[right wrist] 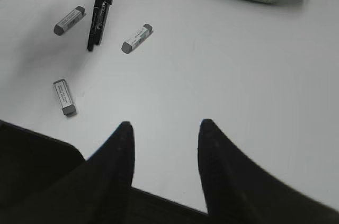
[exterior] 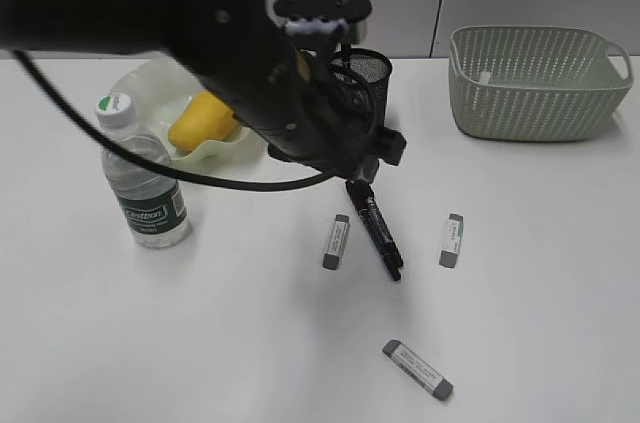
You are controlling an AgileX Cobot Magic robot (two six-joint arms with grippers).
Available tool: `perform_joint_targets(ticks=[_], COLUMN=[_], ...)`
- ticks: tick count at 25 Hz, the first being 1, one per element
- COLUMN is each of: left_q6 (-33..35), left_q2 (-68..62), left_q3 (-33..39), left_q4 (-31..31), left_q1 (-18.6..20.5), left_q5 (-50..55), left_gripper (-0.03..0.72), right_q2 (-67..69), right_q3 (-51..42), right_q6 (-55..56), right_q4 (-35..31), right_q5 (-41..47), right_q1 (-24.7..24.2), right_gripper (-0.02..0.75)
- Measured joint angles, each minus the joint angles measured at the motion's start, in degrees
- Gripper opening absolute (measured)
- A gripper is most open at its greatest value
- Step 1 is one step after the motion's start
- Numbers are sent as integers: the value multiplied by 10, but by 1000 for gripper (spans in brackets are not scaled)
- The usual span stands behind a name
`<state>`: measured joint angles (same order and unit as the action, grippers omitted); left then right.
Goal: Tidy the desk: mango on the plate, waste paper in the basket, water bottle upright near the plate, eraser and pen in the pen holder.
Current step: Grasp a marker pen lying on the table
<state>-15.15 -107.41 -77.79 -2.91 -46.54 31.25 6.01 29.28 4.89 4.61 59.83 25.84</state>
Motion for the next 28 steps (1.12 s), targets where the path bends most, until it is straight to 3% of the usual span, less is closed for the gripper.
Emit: perform_joint_targets(ticks=[7,12,17,28], left_q6=[-169,-248,-314,-339], left_q2=[-187,-259,-286,-303], left_q3=[-180,-277,-304,-307], left_q4=[106,145,205,211], left_q1=[4,5,6,6], left_q5=[61,95,144,137], left_gripper=[359,356,354,310], right_q2=[0,0,0,0], right_q3=[0,0,0,0], right_q6=[0,0,0,0], right_q4=[0,0,0,0], right_q5=[-1,-1,-1,-1], right_q1=[0,0,0,0], right_gripper=[330,330,330,330])
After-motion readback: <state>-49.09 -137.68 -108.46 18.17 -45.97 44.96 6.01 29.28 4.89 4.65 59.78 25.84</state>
